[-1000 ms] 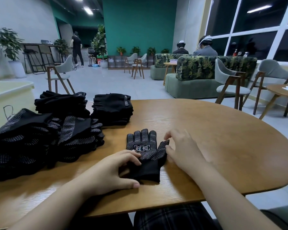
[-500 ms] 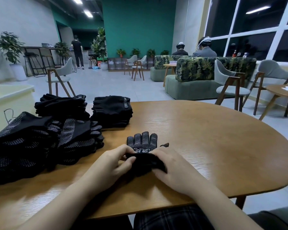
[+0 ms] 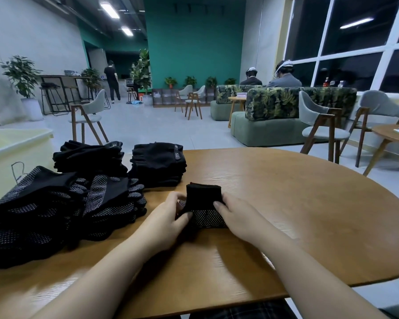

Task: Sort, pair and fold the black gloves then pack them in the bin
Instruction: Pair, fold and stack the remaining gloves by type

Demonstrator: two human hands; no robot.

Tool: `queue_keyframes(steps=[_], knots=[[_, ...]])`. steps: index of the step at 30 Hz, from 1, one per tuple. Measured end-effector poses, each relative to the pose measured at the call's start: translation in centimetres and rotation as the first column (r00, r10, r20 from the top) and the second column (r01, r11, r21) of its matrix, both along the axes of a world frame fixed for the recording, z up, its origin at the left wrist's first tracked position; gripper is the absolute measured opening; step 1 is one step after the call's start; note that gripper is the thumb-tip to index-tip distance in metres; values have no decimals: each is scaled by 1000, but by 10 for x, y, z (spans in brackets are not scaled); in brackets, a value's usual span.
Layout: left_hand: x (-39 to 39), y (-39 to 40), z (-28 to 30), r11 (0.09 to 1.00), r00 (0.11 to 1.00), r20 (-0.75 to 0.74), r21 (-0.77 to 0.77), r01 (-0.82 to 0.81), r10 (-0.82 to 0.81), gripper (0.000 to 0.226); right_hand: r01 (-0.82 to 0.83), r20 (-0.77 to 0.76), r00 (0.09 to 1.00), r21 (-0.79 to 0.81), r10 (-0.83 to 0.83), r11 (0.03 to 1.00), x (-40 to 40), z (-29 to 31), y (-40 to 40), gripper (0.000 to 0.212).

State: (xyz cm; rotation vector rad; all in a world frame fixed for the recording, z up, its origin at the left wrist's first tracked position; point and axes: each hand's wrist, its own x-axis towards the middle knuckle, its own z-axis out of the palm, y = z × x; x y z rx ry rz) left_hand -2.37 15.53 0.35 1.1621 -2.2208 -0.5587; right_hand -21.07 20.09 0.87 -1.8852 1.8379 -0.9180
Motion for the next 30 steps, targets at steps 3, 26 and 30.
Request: queue_keyframes(steps=[3,26,30], knots=[[-6,-3,-4,996,996,3,19,-86,86,27,91,-110,990,-1,-91,996,2,-4,-12,19],[-5,8,-11,988,938,-314,85,-130,150,26,-67,-35,998,-251,61,966,25,-12,0,15],[-4,6,-8,988,913,-381,91,-122,147,39,-205,-2,978,-197,208,959,32,-10,1,23]])
